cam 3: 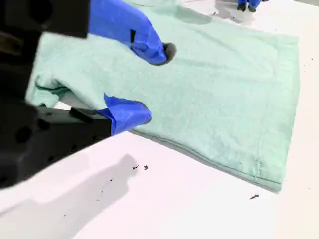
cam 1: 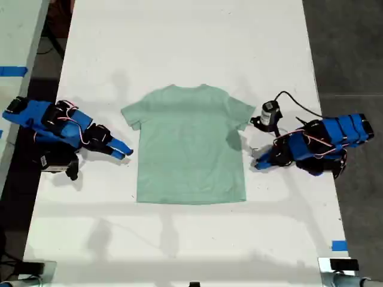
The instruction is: Fold t shirt
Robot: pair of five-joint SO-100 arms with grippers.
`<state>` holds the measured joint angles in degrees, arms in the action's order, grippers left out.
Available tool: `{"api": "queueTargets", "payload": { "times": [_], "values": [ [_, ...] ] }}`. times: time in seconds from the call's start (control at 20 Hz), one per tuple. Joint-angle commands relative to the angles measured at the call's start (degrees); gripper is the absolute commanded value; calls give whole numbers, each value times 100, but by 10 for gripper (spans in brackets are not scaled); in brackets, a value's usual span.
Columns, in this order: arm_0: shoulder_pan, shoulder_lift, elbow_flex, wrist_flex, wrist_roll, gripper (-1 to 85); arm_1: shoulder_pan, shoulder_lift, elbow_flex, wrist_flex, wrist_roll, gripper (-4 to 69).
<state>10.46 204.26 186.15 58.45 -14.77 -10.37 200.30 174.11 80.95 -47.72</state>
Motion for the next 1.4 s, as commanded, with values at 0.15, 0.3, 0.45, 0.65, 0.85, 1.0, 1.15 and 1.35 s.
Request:
{"api": "queueTargets", "payload": {
  "times": [0.15, 0.3, 0.45, 0.65, 0.85, 1.0, 1.15, 1.35],
  "values": [
    [44, 44, 237, 9, -53, 156, 44, 35, 281, -176, -149, 67],
    [44, 44, 237, 9, -53, 156, 44, 35, 281, -176, -88, 66],
    [-62, 44, 237, 9, -53, 157, 264, 44, 281, -237, 721, 64],
    [-958, 53, 237, 0, -18, 138, 448, 44, 325, -290, 2646, 92],
    [-1204, 70, 237, -9, 369, 200, 703, 44, 325, -299, 2610, 62],
    [-1143, 79, 237, -9, 598, 191, 914, 44, 316, -272, 3032, 19],
    [-1503, 79, 237, -9, 1433, -1, 1028, 44, 316, -343, 3920, 16],
    [-1758, 105, 237, -35, 1354, -1, 1389, 44, 334, -316, 4219, 10]
  ]
}}
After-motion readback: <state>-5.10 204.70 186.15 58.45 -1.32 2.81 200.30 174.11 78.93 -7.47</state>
